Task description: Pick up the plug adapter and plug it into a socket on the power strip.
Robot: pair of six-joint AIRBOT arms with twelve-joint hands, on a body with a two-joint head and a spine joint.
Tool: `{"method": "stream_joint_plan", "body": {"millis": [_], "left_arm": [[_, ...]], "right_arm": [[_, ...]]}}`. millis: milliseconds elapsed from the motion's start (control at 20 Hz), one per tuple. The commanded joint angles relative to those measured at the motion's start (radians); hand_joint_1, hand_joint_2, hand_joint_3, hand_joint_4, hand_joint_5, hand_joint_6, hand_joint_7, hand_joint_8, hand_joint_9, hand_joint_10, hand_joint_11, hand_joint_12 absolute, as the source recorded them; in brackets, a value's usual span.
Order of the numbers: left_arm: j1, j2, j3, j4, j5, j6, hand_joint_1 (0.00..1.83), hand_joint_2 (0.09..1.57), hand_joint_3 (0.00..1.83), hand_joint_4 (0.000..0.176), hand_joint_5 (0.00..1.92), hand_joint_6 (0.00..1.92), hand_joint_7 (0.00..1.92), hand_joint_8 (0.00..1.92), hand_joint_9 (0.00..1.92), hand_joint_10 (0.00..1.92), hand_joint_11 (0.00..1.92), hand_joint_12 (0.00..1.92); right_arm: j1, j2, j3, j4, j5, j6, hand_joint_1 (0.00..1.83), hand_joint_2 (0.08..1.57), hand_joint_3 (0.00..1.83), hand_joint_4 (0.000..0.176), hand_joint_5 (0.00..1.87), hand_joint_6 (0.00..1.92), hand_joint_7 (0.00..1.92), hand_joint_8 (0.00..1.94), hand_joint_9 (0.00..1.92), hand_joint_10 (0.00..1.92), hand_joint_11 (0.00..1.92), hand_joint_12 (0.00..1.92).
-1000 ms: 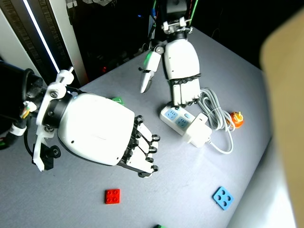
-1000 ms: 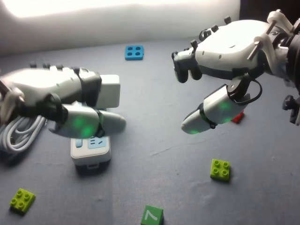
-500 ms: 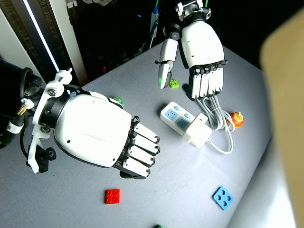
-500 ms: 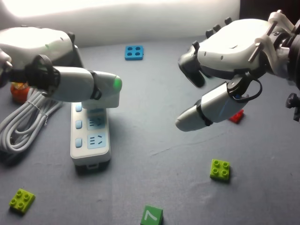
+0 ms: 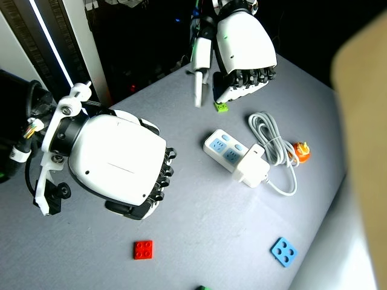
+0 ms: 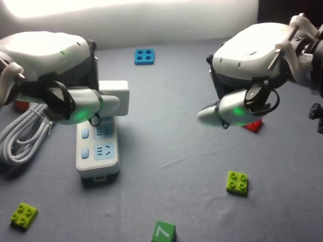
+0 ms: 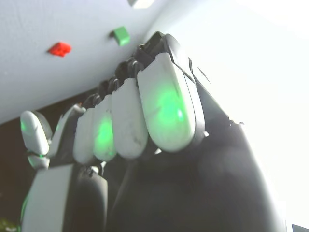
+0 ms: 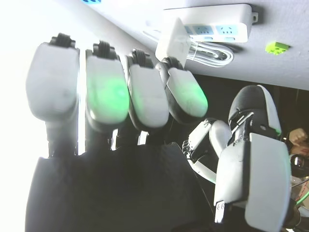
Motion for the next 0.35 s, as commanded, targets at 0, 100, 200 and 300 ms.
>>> {"method": "stream_joint_plan", "body": {"millis": [0,100,200,300], "left_arm": [[-0.016,0.006,0.004,0.041,-0.027,0.002,1.27,1.36,0.0,0.176,1.5,1.92,1.6,1.92,1.69,1.92,1.74,1.92],[-0.016,0.006,0.008,0.041,-0.027,0.002,1.29,1.37,0.0,0.176,1.52,1.92,1.59,1.92,1.67,1.92,1.69,1.92],[-0.017,0.006,0.006,0.041,-0.026,0.002,1.27,1.39,0.0,0.176,1.52,1.92,1.58,1.92,1.65,1.92,1.65,1.92],[-0.019,0.006,0.002,0.04,-0.026,0.002,1.29,1.38,0.0,0.176,1.48,1.92,1.55,1.92,1.61,1.92,1.61,1.92]], "right_arm": [[0.015,0.009,-0.005,-0.028,0.034,0.0,0.83,1.41,0.01,0.072,1.42,1.92,1.56,1.94,1.6,1.92,1.63,1.92],[0.012,0.015,-0.01,-0.028,0.033,0.001,1.04,1.39,0.0,0.08,1.37,1.92,1.55,1.94,1.6,1.92,1.65,1.92],[0.01,0.022,-0.017,-0.028,0.034,0.002,1.1,1.39,0.0,0.087,1.38,1.92,1.55,1.94,1.6,1.92,1.65,1.92],[0.009,0.023,-0.019,-0.028,0.034,0.001,1.14,1.37,0.0,0.089,1.42,1.92,1.56,1.94,1.61,1.92,1.65,1.92]]}}
